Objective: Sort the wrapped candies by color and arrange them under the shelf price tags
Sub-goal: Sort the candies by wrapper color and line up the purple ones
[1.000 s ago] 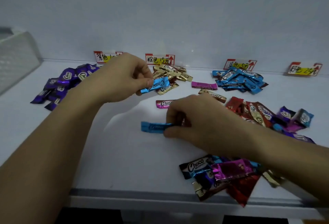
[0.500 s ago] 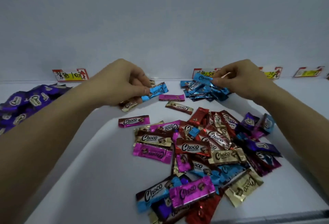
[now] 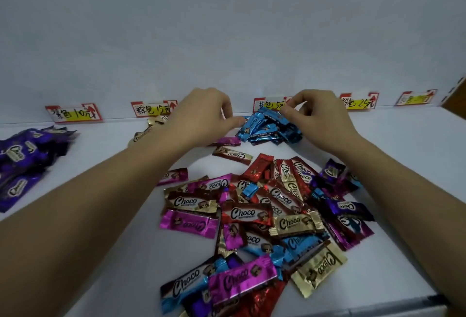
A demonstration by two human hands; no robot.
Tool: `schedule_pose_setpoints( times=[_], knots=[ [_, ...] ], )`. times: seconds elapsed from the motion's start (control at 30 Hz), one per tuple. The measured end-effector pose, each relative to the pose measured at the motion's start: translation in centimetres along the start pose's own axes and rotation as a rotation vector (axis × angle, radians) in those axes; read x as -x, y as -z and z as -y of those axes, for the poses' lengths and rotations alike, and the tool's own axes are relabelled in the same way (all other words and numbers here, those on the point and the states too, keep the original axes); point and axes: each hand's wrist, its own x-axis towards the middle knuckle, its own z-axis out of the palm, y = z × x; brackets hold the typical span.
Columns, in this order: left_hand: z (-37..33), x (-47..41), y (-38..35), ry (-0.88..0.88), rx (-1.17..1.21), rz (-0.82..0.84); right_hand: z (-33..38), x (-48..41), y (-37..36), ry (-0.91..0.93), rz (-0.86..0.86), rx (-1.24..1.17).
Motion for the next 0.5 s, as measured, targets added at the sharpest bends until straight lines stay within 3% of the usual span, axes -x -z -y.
schedule_pose_setpoints(
  times=[0.27, 0.5],
  knots=[
    [3.1, 8.9, 3.6, -0.114, -0.059, 0.104, 4.4, 2.9, 0.2, 0.363, 0.276, -0.047],
    [1.9, 14.7, 6.0, -0.334, 0.11, 0.393, 8.7, 6.1, 1.6, 0.571, 0.729, -0.044]
  ],
)
